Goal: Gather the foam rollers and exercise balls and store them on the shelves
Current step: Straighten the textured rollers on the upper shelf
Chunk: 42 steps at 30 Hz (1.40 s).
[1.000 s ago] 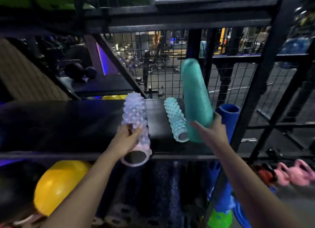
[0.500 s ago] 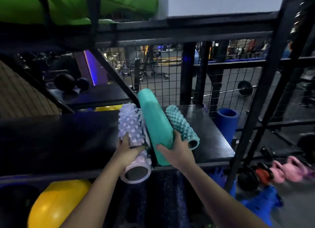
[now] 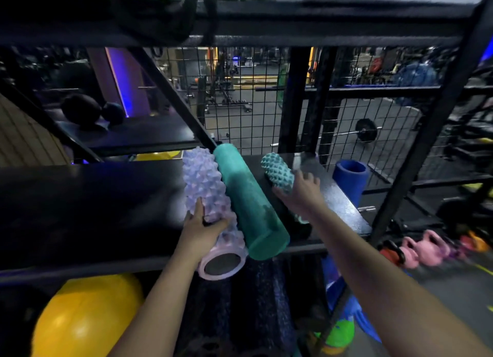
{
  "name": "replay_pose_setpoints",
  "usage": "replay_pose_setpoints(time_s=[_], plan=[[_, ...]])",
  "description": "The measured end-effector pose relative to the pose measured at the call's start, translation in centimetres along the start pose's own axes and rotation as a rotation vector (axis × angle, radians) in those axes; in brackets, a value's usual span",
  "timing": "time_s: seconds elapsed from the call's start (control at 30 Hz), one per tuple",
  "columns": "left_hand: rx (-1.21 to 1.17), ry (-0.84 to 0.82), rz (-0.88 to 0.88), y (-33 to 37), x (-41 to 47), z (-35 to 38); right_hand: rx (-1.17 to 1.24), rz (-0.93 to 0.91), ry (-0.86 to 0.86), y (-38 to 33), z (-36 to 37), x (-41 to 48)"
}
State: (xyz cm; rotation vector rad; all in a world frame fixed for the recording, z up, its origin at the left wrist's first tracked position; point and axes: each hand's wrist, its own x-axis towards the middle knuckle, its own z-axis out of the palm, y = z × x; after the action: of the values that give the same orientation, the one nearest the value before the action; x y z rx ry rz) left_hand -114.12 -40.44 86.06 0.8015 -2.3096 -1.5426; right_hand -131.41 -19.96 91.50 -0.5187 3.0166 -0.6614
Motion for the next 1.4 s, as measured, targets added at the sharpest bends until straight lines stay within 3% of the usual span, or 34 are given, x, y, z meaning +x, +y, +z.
replay_pose_setpoints(time_s=[0.1, 0.17, 0.3, 0.47, 0.6, 0.73, 1.13, 1.2, 1.3, 1.33, 1.4], plan=[[0.052, 0.003, -0.021, 0.5, -0.2, 0.0, -0.082, 0.078, -0.149, 3.9, 1.5, 1.9], [0.133, 0.015, -0.026, 1.0, 0.0, 0.4, 0.065, 0.096, -0.176, 6.3, 3.0, 1.7], [0.305, 0.067, -0.003, 3.0, -0.3, 2.8, 0.056, 0.057, -0.002, 8.4, 3.4, -0.7], [0.735, 0.115, 0.056, 6.4, -1.2, 7.0, -0.076, 0.093, 0.184, 12.1, 1.6, -4.5], [0.976, 0.037, 0.190, 7.5, -1.8, 10.3, -0.094, 0.143, 0.185, 15.4, 0.3, -6.0], [1.165, 0.034, 0.282, 8.1, -2.3, 12.6, -0.118, 0.018, 0.147, 16.2, 1.2, -6.2], [0.903, -0.030, 0.192, 7.2, -0.4, 8.0, -0.108, 0.047, 0.058, 16.2, 0.5, -4.8], [0.854, -0.010, 0.176, 7.0, -0.3, 7.4, -0.046, 0.051, 0.229, 15.2, 0.4, -6.2], [0.734, 0.074, 0.125, 6.5, 0.0, 6.6, 0.273, -0.090, 0.720, 11.0, 1.8, -9.6], [0.690, 0.080, 0.095, 6.3, 0.1, 6.2, 0.334, -0.136, 0.722, 9.3, 2.7, -10.7], [0.627, 0.062, 0.027, 5.9, 0.6, 5.5, 0.362, -0.156, 0.522, 6.3, 4.8, -12.5]])
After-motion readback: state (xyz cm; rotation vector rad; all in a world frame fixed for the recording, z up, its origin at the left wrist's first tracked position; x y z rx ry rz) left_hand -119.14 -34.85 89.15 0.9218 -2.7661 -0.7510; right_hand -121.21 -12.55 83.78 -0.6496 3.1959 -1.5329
